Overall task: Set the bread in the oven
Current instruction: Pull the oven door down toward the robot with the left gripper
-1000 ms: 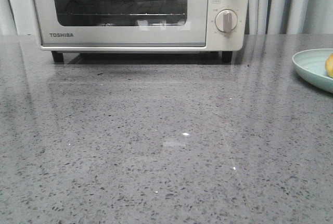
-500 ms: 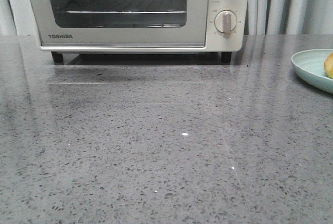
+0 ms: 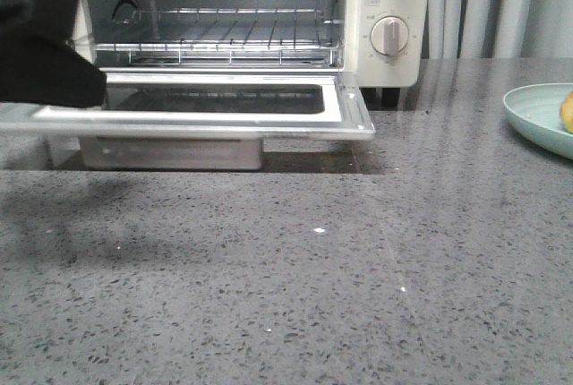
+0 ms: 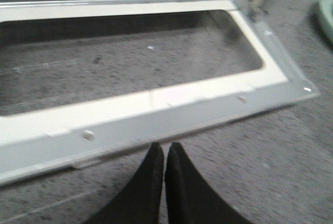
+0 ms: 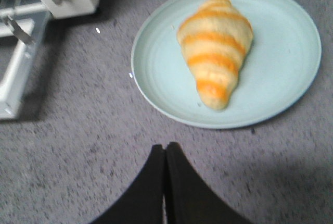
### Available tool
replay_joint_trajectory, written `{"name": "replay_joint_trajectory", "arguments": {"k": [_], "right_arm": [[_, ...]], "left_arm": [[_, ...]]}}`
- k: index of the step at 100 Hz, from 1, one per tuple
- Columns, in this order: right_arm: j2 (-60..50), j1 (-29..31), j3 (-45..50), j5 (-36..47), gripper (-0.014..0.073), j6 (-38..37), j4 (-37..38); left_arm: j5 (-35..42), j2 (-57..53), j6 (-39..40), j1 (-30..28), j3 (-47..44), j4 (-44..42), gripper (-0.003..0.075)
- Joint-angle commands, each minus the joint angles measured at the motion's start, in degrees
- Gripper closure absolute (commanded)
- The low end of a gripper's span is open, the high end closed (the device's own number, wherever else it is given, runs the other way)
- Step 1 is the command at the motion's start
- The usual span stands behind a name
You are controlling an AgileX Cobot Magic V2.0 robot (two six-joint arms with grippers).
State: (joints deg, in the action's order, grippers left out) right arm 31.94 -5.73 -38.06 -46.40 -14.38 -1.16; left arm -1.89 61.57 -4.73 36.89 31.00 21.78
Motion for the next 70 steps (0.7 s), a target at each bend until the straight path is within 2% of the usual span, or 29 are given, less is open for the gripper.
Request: {"name": "replay_joint_trajectory", "arguments": {"k": [1, 29, 36, 45, 62, 70], "right_arm": [[0.52, -0.10, -1.89, -0.14, 0.0669, 0.67, -0.08], [1.66, -0.10, -1.89, -2.32, 0.0667, 0.67, -0.12], [2.38, -0.10, -2.57, -2.56, 0.0637, 0.67, -0.21], [3.42, -0.10, -4.59, -2.45, 0.0532, 0.67, -0.21], [7.71, -0.10, -9.18, -2.56, 0.0214, 0.67, -0.21], [10.50, -0.10, -11.02, -3.79, 0.0169, 0.67, -0.21]], "left_arm": [[2.82, -7.26, 0.19, 2.81, 1.57, 0.72, 0.0742], [1.89, -19.65, 0.19, 3.07, 1.57, -0.43, 0.0742], [1.30, -21.78, 0.19, 3.07, 1.57, -0.43, 0.0742], [0.61, -23.62, 0.19, 3.07, 1.57, -0.43, 0.0742], [-0.11, -24.78, 0.19, 2.34, 1.80, -2.66, 0.0742], [-2.22, -24.78, 0.19, 0.86, 2.83, -3.33, 0.0742]]}}
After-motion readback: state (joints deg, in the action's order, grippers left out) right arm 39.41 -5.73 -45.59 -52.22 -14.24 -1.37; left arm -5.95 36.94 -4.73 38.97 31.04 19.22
